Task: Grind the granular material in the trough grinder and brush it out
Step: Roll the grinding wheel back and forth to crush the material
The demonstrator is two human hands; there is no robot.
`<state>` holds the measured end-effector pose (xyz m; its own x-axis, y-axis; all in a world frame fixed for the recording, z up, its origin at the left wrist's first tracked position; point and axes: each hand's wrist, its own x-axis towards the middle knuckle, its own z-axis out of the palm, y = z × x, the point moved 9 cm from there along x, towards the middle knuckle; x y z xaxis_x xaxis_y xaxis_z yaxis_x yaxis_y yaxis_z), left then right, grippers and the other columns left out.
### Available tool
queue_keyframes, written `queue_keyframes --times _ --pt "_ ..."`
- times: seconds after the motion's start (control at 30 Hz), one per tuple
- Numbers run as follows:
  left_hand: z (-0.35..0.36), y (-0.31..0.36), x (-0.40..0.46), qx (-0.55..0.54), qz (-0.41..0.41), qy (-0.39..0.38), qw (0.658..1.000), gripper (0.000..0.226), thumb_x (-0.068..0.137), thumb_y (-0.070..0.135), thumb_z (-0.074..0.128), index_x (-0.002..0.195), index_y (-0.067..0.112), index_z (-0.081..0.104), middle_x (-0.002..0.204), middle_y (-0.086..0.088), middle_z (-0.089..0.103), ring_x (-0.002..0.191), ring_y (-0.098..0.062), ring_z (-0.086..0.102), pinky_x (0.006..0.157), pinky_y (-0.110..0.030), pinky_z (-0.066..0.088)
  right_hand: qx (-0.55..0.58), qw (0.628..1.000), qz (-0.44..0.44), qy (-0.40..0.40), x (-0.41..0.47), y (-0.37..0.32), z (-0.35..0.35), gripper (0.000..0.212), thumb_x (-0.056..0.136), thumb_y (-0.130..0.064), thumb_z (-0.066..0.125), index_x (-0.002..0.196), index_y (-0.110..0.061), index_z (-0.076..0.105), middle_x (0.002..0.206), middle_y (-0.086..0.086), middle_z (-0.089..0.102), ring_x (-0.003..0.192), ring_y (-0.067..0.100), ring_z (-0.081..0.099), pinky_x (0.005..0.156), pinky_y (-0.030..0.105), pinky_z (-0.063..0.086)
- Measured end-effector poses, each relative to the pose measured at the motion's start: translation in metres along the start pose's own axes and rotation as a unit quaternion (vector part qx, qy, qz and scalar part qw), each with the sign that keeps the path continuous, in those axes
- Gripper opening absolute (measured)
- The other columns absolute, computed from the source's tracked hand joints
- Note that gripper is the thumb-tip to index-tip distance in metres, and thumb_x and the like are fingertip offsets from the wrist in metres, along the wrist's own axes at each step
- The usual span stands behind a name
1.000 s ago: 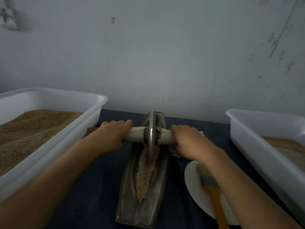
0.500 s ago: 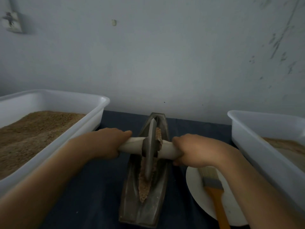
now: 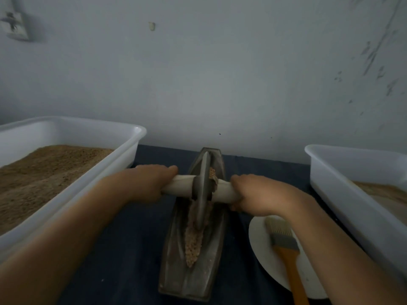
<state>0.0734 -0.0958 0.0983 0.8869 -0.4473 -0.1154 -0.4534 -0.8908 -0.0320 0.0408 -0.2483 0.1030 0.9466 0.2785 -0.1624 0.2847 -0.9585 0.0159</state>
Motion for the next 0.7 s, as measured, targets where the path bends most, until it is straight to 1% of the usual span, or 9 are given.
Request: queue_keyframes --times 0.1,0.2,0.27,0.37,0.43,0.5,0.57,0.63,0.7 --pt "-0.008 -0.003 0.015 0.045 -0.026 0.136 0.989 0.035 0.089 0.016 0.053 0.119 0.019 0.035 0.118 -0.002 0.048 0.111 -0.022 0.048 0.094 -0.037 0.037 -0.015 0.995 0.023 0.099 0.013 0.012 -0.003 0.029 0.092 -0.023 0.053 0.116 -0.010 0.045 0.115 0.008 0.053 0.102 0.024 0.051 0.073 0.029 0.030" --pt "-0.011 -0.005 0.017 0.046 -0.056 0.251 0.965 0.039 0.086 0.014 0.056 0.119 0.021 0.036 0.117 0.001 0.045 0.109 -0.020 0.045 0.095 -0.035 0.034 -0.081 0.968 0.026 0.237 0.015 0.014 -0.013 0.029 0.087 -0.017 0.053 0.115 -0.011 0.045 0.114 0.007 0.052 0.106 0.026 0.046 0.077 0.034 0.026" --pt "-0.008 -0.006 0.017 0.044 -0.060 0.278 0.958 0.040 0.087 0.015 0.056 0.122 0.021 0.037 0.119 0.000 0.044 0.109 -0.019 0.044 0.094 -0.033 0.033 -0.073 0.955 0.019 0.287 0.015 0.012 -0.017 0.034 0.083 -0.010 0.054 0.116 -0.010 0.048 0.114 0.008 0.052 0.107 0.027 0.045 0.085 0.036 0.027" --pt "-0.008 -0.007 0.016 0.037 -0.044 0.284 0.957 0.038 0.088 0.017 0.055 0.122 0.021 0.038 0.120 0.001 0.046 0.109 -0.018 0.045 0.094 -0.032 0.034 -0.074 0.955 0.015 0.288 0.015 0.009 -0.018 0.032 0.084 -0.012 0.054 0.115 -0.010 0.047 0.114 0.008 0.052 0.106 0.027 0.044 0.085 0.035 0.028" --pt "-0.011 -0.005 0.014 0.046 -0.031 0.262 0.963 0.032 0.089 0.019 0.054 0.117 0.020 0.038 0.117 0.001 0.050 0.108 -0.017 0.049 0.092 -0.031 0.036 -0.090 0.966 0.015 0.243 0.014 0.008 -0.014 0.029 0.087 -0.015 0.052 0.115 -0.011 0.045 0.115 0.008 0.051 0.105 0.026 0.045 0.078 0.034 0.028" --pt "-0.012 -0.003 0.013 0.064 -0.016 0.209 0.976 0.029 0.090 0.021 0.053 0.115 0.020 0.038 0.117 0.001 0.052 0.107 -0.017 0.052 0.090 -0.031 0.039 -0.089 0.980 0.007 0.177 0.012 0.005 -0.010 0.026 0.091 -0.018 0.050 0.115 -0.010 0.044 0.115 0.010 0.052 0.104 0.026 0.047 0.073 0.031 0.025" --pt "-0.008 -0.001 0.008 0.053 -0.005 0.115 0.992 0.032 0.090 0.022 0.055 0.118 0.020 0.039 0.118 0.000 0.054 0.107 -0.017 0.054 0.089 -0.029 0.040 -0.049 0.995 -0.002 0.086 0.006 0.002 -0.004 0.032 0.093 -0.024 0.052 0.119 -0.008 0.043 0.119 0.010 0.052 0.103 0.024 0.049 0.072 0.028 0.027" --pt "-0.001 0.002 -0.003 0.033 0.008 0.018 0.999 0.034 0.089 0.023 0.058 0.118 0.024 0.039 0.116 0.002 0.054 0.104 -0.013 0.053 0.087 -0.025 0.040 -0.018 1.000 -0.012 0.004 -0.004 -0.004 0.000 0.038 0.092 -0.029 0.056 0.121 -0.009 0.043 0.119 0.008 0.052 0.095 0.018 0.048 0.068 0.025 0.032" --pt "0.003 0.006 -0.017 0.004 0.025 -0.054 0.998 0.028 0.088 0.024 0.061 0.105 0.032 0.039 0.105 0.007 0.054 0.092 -0.007 0.051 0.083 -0.022 0.039 -0.019 0.998 -0.036 -0.038 -0.015 -0.014 -0.001 0.038 0.091 -0.033 0.057 0.120 -0.011 0.046 0.115 0.006 0.053 0.089 0.014 0.046 0.058 0.022 0.034"
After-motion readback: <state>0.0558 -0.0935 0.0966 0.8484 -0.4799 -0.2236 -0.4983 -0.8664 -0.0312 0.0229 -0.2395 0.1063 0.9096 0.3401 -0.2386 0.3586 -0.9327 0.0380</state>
